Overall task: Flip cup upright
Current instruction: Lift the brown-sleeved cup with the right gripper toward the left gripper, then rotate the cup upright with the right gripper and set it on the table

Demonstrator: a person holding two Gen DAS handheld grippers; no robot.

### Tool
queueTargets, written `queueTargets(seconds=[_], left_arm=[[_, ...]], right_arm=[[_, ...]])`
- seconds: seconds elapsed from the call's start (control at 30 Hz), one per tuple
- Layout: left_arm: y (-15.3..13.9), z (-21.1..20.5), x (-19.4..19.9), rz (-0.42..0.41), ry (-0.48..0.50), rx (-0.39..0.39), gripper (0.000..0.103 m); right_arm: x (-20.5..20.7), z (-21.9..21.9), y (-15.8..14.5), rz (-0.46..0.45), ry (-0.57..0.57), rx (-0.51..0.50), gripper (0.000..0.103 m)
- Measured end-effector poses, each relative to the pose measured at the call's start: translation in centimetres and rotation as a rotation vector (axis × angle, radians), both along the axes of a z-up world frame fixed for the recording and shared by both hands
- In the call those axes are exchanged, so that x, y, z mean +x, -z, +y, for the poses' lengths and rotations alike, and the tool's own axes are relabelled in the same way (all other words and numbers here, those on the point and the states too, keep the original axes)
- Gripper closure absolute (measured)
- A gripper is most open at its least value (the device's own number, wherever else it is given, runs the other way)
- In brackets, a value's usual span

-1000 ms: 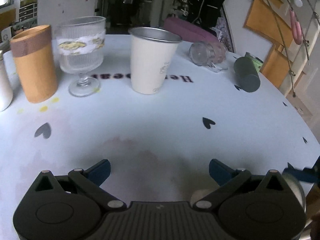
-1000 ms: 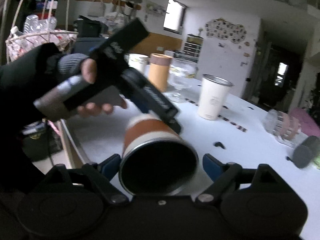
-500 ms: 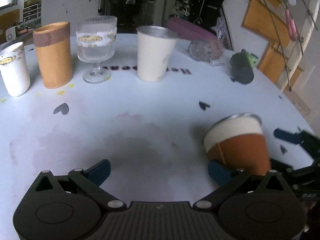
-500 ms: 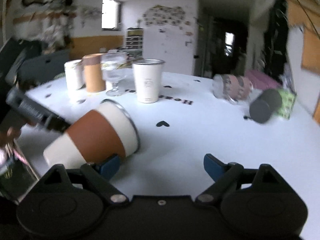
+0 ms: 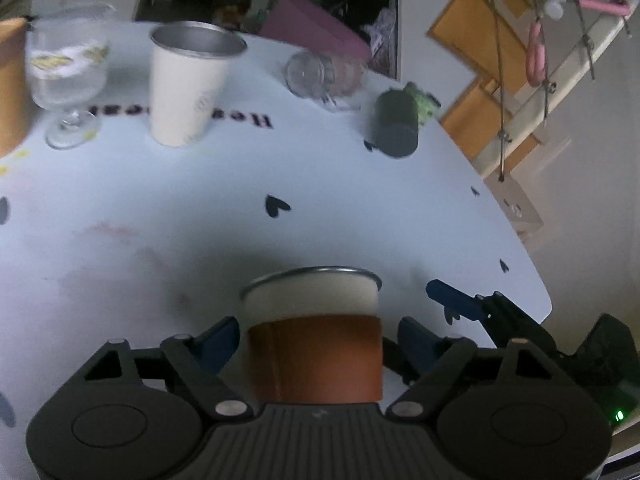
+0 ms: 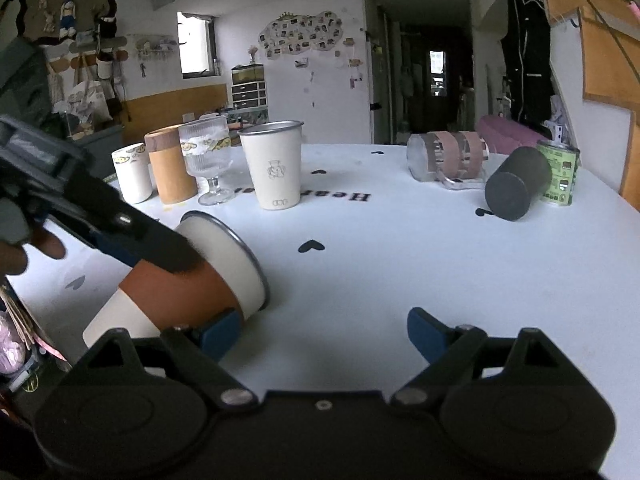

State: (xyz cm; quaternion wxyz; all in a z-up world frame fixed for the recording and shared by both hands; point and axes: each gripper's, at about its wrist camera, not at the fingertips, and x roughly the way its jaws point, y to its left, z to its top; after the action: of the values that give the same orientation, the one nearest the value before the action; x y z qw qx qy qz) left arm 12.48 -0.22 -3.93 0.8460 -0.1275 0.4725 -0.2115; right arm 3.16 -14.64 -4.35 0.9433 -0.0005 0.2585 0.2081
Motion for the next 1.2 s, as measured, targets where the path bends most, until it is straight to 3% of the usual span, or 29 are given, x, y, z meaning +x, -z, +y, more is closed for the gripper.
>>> queueTargets(seconds=[0.27,0.57,0.8,0.9,1.07,1.2], left_arm=[[1.4,-0.5,1.3,0.049,-0.027,0.001,0.025],[-1.3,3.7,-3.3,-0.115,-0.124,0.089,0.025],[-3.8,9.7,-5.6,-0.255,-0.315,0.205,0.025],[-4.3,12.0,-5.1,-0.311,-0.438,0.315,0.025],[-4.5,16.4,-2.8,-0.348,-0.614,0.457,0.025],[-4.7,20.1,-1.3,-0.360,-0.735,0.505,0.025]], right_arm=[[0.1,-0.2,0.1,0.001,-0.004,0.008,0.012],[0.0,-0.3,-0.2,-0.009,0.004,0.016,0.012],[0.0,0.3,-0.1,-0.010,-0.009,0.009,0.012],[0.0,0.7,-0.2,-0.012,-0.018,0.006,0.012],[0.0,1.2,-0.1,-0.010,-0.029,-0.008,0.012],[0.0,1.3,-0.1,-0.007,-0.026,-0.012,0.012]])
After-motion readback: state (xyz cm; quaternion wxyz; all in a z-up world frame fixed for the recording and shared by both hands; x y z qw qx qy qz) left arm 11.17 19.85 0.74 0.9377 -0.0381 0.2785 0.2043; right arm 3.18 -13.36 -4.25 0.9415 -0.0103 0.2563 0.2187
